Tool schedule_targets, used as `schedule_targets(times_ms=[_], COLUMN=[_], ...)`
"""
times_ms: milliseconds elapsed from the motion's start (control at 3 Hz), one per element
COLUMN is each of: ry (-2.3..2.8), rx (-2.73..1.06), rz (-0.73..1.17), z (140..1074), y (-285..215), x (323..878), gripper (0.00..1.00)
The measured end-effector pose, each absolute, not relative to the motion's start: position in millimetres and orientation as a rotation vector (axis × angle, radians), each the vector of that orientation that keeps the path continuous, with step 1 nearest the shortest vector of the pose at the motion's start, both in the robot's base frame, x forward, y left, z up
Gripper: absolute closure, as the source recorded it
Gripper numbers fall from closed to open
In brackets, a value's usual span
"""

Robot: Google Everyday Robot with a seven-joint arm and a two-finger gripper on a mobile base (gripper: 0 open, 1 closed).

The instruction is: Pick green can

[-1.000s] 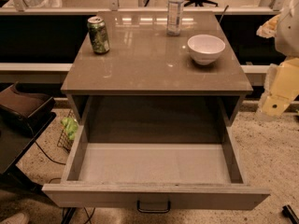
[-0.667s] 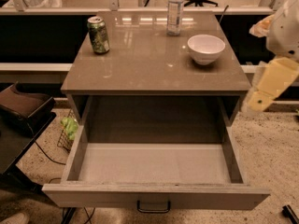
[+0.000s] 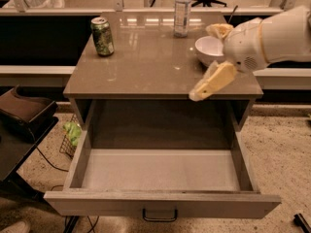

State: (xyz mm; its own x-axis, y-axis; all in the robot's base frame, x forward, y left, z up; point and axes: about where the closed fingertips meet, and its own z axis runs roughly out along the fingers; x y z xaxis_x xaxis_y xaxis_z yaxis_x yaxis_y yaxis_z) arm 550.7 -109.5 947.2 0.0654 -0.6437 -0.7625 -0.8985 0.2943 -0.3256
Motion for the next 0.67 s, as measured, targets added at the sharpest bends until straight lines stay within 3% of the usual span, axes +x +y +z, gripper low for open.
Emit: schedule_targets(times_ms=[667], ry=[1.341], rx=[-1.271], rz=[0.492], z=[974.7], y=[-41.4], x=[580.9], gripper=[0.0])
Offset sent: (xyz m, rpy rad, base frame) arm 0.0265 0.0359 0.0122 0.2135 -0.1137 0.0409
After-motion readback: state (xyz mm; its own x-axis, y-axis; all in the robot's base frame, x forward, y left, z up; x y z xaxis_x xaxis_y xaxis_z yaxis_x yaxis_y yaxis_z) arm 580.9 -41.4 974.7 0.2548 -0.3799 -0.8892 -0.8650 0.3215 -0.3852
